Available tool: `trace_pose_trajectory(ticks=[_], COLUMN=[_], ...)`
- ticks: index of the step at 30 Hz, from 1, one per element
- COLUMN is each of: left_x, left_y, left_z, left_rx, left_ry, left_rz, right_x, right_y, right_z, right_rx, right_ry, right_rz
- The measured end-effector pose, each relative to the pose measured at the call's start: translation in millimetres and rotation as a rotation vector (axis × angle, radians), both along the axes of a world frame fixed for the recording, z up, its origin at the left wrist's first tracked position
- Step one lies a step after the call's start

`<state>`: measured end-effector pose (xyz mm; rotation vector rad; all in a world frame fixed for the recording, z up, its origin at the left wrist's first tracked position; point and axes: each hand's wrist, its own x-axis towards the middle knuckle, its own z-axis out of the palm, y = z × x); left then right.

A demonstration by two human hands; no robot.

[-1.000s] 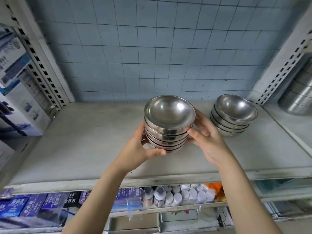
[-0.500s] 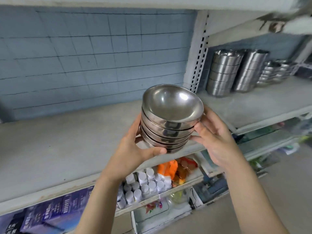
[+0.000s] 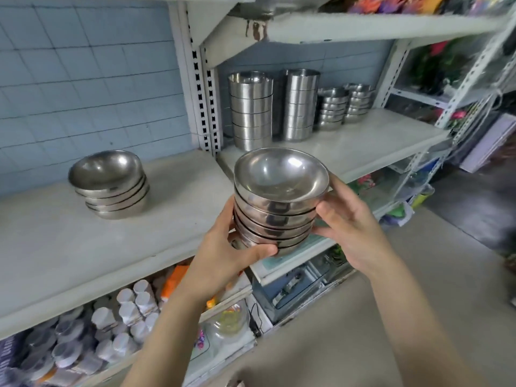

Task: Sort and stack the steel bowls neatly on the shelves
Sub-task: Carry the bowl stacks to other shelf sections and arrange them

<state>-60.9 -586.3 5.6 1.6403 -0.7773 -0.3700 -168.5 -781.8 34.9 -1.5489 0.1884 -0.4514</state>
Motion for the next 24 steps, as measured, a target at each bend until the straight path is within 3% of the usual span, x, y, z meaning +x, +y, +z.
trace_pose_trajectory(ticks=[17,24], left_x=[42.3,23.0], left_y=[-306.7,-451.4], left_z=[-13.9,-19.1], left_rx=[0.046,0.051], left_ry=[0.074,0.093], left_rz=[-0.263,-0.224], right_x=[-8.3,-25.5], right_y=[-273.2,-416.2], right_z=[-15.7,-10.1], right_rx=[-0.01,-0.043], right_ry=[0.036,0.011], right_rz=[-0.304,-0.246])
